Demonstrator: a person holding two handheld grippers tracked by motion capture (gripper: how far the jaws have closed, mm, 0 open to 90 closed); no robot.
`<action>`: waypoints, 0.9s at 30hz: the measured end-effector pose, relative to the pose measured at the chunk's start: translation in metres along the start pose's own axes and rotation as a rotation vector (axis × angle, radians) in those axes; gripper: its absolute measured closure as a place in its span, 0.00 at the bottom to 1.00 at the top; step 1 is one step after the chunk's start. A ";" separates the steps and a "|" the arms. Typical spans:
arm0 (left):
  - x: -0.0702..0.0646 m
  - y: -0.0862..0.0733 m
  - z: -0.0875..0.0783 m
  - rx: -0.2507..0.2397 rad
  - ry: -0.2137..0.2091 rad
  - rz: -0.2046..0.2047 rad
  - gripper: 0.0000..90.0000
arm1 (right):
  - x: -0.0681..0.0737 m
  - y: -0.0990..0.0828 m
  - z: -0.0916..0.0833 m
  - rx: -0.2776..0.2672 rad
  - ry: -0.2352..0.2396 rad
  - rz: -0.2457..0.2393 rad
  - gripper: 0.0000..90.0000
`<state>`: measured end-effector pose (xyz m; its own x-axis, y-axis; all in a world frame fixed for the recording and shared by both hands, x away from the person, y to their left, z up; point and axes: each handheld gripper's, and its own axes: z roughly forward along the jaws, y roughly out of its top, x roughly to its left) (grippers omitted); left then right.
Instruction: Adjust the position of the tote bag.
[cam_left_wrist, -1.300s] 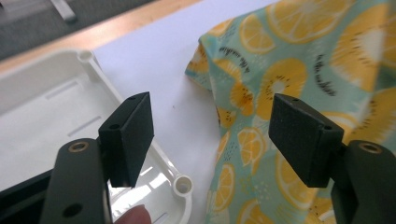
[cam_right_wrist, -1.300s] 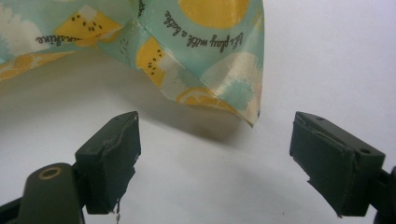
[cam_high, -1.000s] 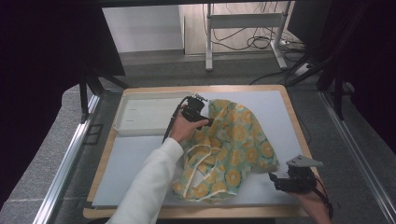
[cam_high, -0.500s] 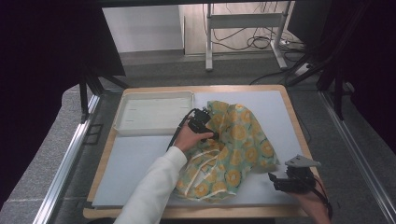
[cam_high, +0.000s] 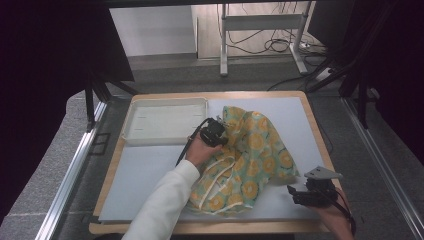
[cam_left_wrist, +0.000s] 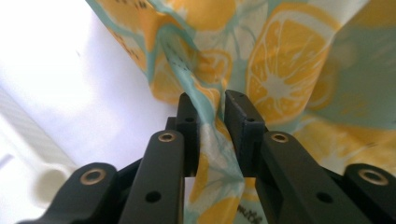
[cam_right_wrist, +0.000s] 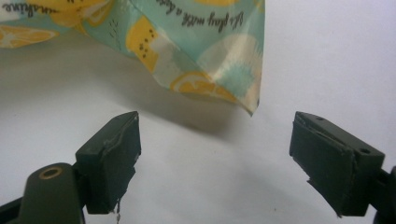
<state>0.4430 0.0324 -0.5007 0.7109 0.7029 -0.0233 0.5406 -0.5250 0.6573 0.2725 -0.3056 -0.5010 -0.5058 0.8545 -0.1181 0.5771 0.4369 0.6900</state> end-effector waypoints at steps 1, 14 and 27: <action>0.000 0.001 -0.004 -0.020 0.000 -0.006 0.87 | 0.000 0.000 0.000 -0.001 0.000 0.000 0.18; 0.013 0.001 -0.045 -0.086 -0.066 -0.048 0.99 | -0.003 0.001 -0.007 -0.017 -0.004 0.012 0.20; 0.019 -0.001 -0.060 -0.124 -0.114 -0.063 1.00 | 0.004 0.009 -0.015 -0.020 0.042 -0.012 0.31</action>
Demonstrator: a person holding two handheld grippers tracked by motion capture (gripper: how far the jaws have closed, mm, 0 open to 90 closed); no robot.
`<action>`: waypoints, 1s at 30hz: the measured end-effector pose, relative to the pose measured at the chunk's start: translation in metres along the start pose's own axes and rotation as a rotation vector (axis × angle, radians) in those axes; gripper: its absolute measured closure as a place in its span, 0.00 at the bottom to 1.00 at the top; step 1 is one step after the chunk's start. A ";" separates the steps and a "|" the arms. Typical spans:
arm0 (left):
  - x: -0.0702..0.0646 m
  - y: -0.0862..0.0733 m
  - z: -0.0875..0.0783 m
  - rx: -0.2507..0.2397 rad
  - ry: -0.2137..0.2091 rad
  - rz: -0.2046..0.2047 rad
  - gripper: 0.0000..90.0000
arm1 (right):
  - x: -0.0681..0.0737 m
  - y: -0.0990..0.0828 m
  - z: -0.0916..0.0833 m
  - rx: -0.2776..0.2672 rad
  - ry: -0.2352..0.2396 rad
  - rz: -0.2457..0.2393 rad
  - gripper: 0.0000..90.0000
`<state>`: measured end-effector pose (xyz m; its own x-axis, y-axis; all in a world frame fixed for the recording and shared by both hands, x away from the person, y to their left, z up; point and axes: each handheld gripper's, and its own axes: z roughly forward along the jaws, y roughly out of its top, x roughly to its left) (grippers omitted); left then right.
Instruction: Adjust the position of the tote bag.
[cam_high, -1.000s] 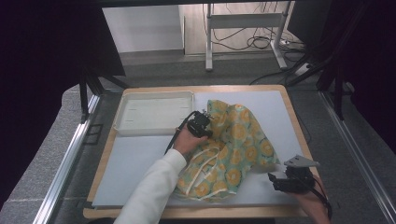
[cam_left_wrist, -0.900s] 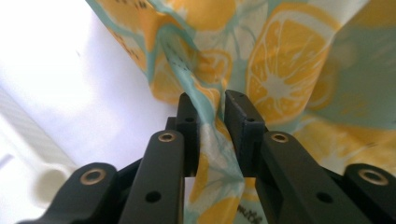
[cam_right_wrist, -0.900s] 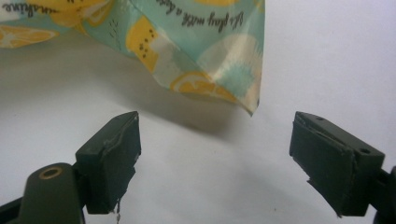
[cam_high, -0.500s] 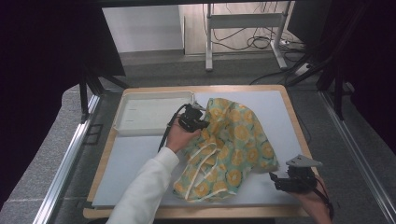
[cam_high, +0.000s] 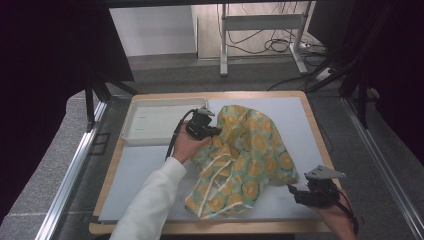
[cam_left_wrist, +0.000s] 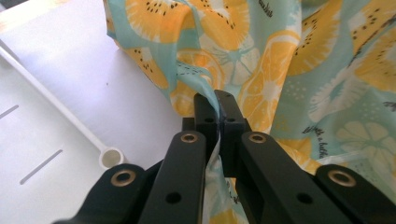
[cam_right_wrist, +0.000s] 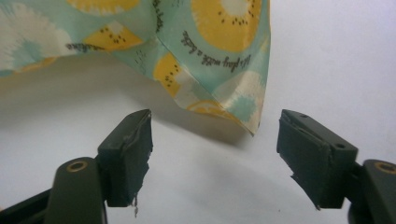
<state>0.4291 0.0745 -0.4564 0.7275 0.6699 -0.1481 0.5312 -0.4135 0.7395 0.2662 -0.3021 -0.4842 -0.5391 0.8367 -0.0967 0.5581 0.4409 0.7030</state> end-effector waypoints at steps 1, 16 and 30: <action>0.000 0.000 -0.001 -0.006 -0.008 -0.004 1.00 | 0.000 0.001 -0.001 0.000 0.000 0.003 0.32; 0.000 -0.006 -0.013 -0.008 -0.038 0.007 1.00 | 0.010 0.018 -0.002 0.032 -0.005 0.030 0.33; 0.001 -0.011 -0.016 -0.004 -0.050 0.006 1.00 | 0.005 0.046 0.022 0.163 0.034 -0.013 0.25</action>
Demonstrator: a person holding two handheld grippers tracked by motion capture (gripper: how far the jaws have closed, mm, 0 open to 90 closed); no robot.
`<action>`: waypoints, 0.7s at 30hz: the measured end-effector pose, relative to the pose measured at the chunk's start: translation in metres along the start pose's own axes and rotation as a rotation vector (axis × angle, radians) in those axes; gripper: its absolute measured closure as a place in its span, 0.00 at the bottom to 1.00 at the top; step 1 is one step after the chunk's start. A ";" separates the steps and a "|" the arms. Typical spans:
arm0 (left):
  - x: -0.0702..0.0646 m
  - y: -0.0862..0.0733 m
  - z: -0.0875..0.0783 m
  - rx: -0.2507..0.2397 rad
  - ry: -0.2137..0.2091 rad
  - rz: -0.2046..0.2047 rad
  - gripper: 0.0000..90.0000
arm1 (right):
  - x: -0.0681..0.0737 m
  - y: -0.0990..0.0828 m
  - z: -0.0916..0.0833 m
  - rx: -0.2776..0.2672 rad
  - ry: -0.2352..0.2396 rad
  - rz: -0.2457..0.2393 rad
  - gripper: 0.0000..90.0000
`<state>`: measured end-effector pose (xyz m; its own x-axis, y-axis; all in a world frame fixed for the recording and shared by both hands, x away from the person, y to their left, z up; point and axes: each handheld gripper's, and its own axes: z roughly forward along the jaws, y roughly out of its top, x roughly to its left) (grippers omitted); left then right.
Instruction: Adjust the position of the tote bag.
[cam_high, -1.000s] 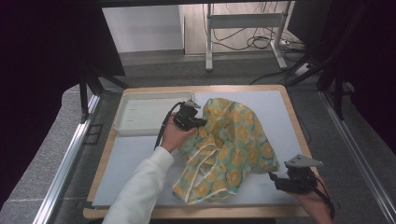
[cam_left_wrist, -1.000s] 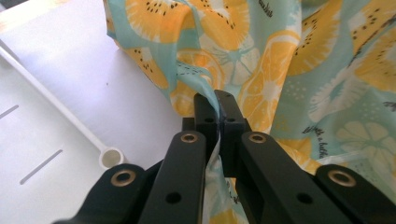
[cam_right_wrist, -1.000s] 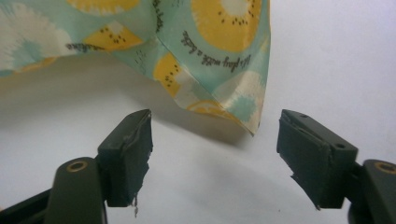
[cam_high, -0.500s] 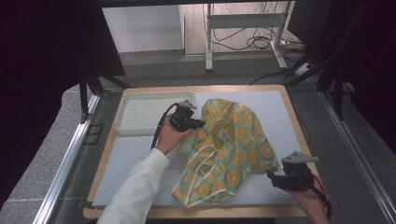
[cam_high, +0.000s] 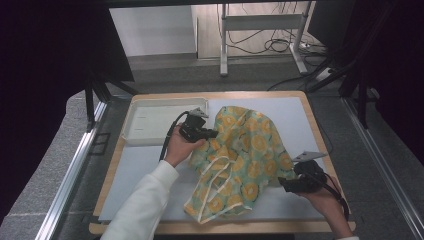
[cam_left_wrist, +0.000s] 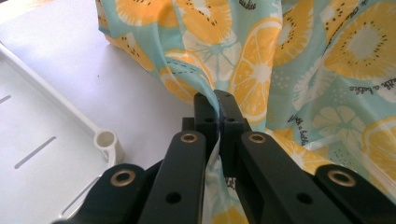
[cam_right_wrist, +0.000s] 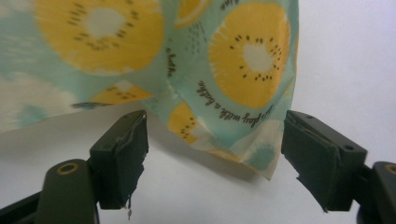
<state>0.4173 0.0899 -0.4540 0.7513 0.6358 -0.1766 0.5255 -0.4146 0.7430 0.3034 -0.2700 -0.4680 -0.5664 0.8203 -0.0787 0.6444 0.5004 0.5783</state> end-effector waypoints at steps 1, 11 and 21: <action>0.000 0.000 0.000 0.001 0.000 0.001 1.00 | -0.001 0.001 0.004 0.014 0.002 0.003 0.25; -0.002 0.000 -0.001 -0.001 0.000 -0.001 1.00 | -0.013 0.012 0.036 0.084 0.040 0.008 0.55; -0.005 -0.002 -0.007 -0.013 -0.019 0.012 1.00 | -0.022 0.019 0.036 0.073 0.050 0.037 0.97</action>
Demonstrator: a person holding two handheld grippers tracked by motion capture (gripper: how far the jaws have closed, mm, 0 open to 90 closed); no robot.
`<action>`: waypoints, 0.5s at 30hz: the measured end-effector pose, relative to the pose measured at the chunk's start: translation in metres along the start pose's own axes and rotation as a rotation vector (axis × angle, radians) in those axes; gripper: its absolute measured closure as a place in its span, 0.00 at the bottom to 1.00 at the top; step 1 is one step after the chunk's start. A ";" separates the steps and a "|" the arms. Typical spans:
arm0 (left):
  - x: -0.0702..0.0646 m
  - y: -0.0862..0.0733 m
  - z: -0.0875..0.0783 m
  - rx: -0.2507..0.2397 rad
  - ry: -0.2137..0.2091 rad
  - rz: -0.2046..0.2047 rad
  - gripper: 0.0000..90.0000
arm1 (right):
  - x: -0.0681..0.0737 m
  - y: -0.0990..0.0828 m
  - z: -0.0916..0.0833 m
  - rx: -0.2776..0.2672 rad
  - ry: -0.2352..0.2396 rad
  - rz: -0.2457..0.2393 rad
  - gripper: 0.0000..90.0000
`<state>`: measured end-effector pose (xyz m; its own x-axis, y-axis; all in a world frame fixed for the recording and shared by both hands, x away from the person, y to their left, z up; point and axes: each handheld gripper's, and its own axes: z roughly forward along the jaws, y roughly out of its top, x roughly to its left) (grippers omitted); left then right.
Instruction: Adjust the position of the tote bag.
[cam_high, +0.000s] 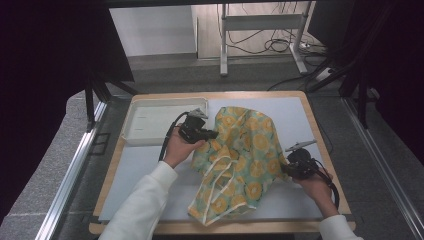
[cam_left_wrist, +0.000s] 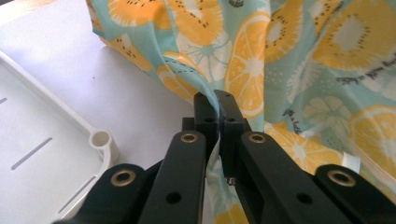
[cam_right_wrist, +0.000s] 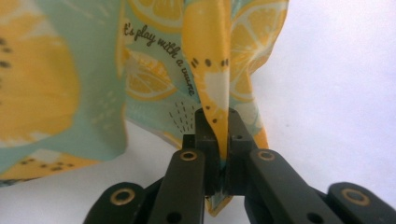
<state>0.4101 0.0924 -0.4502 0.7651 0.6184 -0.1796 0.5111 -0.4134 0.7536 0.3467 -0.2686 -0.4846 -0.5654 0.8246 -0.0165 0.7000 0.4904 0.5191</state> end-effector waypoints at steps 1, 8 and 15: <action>-0.001 -0.001 -0.001 -0.004 -0.004 0.000 1.00 | -0.001 0.001 -0.002 -0.004 -0.001 0.005 0.97; -0.004 -0.005 -0.014 -0.029 -0.031 0.004 1.00 | -0.009 0.005 -0.010 -0.028 -0.011 0.017 0.98; -0.006 -0.011 -0.024 -0.046 -0.043 -0.001 1.00 | -0.013 0.014 -0.012 -0.017 -0.038 0.006 0.98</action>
<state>0.3904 0.1092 -0.4426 0.7810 0.5894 -0.2064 0.4940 -0.3809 0.7816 0.3588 -0.2759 -0.4673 -0.5442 0.8377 -0.0462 0.6955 0.4812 0.5336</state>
